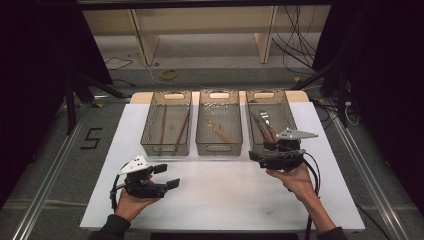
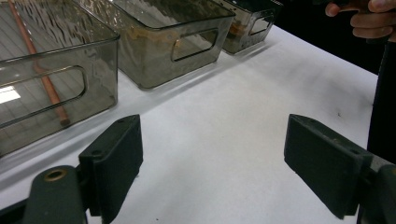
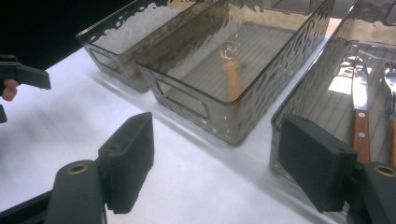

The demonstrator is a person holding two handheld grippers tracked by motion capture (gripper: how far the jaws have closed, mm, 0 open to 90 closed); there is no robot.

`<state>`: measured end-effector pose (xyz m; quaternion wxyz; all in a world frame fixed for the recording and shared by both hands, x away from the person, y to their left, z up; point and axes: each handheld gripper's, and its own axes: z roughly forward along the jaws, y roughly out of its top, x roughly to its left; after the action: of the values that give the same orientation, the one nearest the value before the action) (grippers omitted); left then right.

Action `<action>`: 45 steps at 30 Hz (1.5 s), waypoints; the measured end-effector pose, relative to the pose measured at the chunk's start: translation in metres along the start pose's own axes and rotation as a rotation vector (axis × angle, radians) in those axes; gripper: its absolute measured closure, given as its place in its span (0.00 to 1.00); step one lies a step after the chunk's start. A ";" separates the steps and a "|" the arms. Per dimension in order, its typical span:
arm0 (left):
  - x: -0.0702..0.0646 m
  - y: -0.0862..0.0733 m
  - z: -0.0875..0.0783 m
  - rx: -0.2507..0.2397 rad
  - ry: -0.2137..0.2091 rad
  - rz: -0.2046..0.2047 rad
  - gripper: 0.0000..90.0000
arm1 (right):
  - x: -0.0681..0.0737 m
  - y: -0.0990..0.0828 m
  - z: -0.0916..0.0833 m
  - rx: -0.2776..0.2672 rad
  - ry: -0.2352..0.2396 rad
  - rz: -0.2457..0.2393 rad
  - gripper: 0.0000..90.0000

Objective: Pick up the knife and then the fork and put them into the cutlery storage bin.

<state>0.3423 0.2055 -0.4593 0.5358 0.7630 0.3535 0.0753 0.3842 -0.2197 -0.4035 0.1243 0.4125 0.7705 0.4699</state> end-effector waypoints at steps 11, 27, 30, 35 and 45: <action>-0.003 0.000 0.002 0.012 -0.021 0.000 0.21 | 0.010 -0.024 -0.008 -0.027 0.028 -0.007 0.29; -0.005 0.000 0.003 0.015 -0.046 -0.014 0.21 | 0.021 -0.053 -0.021 -0.083 0.047 0.011 0.27; -0.005 0.000 0.004 0.016 -0.049 -0.016 0.21 | 0.024 -0.058 -0.025 -0.094 0.048 0.005 0.26; -0.006 0.000 0.004 0.021 -0.051 -0.015 0.21 | 0.027 -0.064 -0.029 -0.099 0.048 -0.003 0.26; -0.005 0.000 0.004 0.022 -0.051 -0.011 0.21 | 0.025 -0.068 -0.031 -0.104 0.040 0.000 0.26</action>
<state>0.3403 0.1992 -0.4594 0.5366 0.7687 0.3447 0.0490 0.3151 -0.2354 -0.4388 0.1301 0.3963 0.7473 0.5173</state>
